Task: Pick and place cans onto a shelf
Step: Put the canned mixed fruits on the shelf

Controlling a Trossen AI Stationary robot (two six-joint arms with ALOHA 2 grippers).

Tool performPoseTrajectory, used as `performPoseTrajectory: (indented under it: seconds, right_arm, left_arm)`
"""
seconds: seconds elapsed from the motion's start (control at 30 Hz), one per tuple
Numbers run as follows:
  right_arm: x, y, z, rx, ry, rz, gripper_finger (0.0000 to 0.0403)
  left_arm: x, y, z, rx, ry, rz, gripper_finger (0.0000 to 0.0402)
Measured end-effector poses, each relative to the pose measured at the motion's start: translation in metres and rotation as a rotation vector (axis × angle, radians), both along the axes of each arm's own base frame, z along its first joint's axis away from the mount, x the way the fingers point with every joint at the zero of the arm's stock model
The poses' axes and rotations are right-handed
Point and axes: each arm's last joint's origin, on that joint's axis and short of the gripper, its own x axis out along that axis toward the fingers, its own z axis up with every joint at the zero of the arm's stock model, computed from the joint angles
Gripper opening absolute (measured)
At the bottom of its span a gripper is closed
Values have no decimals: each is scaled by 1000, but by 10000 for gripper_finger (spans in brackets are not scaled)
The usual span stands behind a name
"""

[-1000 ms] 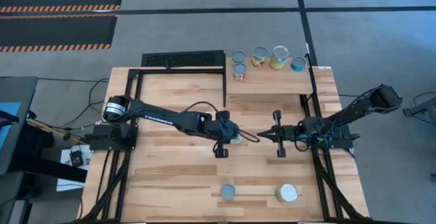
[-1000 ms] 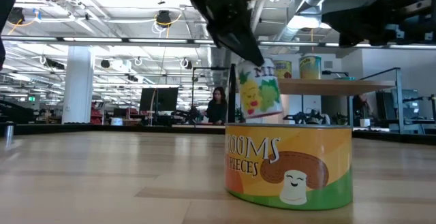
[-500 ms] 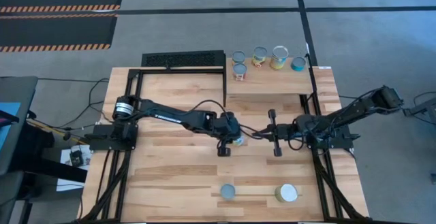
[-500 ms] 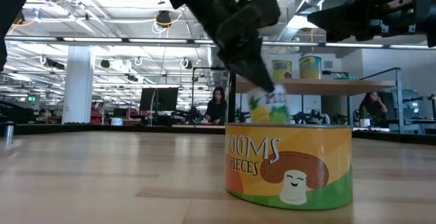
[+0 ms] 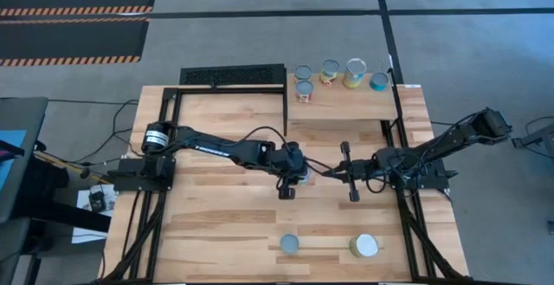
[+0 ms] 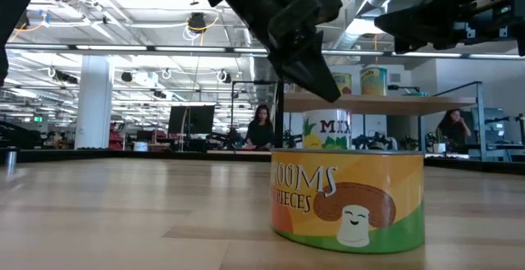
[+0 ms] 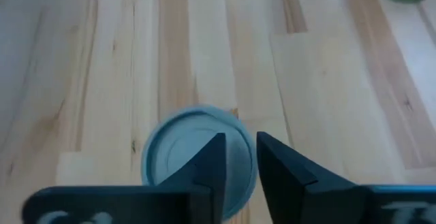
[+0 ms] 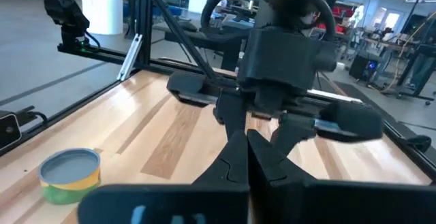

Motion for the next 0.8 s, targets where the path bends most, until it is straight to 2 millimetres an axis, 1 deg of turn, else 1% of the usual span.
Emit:
performPoseTrajectory:
  seconds: [0.07, 0.13, 0.23, 0.3, 0.33, 0.43, 0.47, 0.57, 0.63, 0.7, 0.8]
  right_arm:
    - [0, 0, 0, 2, 0, 0, 5]
    - [0, 0, 0, 11, 4, 1, 5]
    - [3, 3, 3, 45, 47, -6, 4]
    - [8, 7, 7, 44, 110, -36, 4]
    - [10, 9, 9, 37, 144, -57, 4]
    - [18, 16, 12, 9, 251, -84, 5]
    - [23, 18, 15, 8, 272, -86, 5]
    - [34, 21, 17, 5, 356, -99, 5]
    - [42, 23, 17, -7, 418, -107, 7]
    - [53, 25, 21, -6, 448, -118, 13]
    - [67, 27, 24, -2, 514, -141, 30]
  left_arm:
    - [-2, -1, 2, 7, 12, -7, 85]
    - [-6, -4, 8, 34, 7, -29, 91]
    - [-18, -14, 18, 81, -23, -46, 80]
    - [-30, -22, 13, 78, -62, -67, 62]
    - [-38, -25, 6, 72, -74, -79, 50]
    - [-61, -29, -3, 22, -174, -78, 16]
    - [-67, -30, -3, -1, -240, -72, 8]
    - [-89, -31, -7, -56, -374, -54, 6]
    - [-103, -30, -11, -84, -433, -46, 8]
    - [-115, -30, -9, -115, -523, -40, 8]
    - [-132, -27, -15, -135, -590, -27, 3]
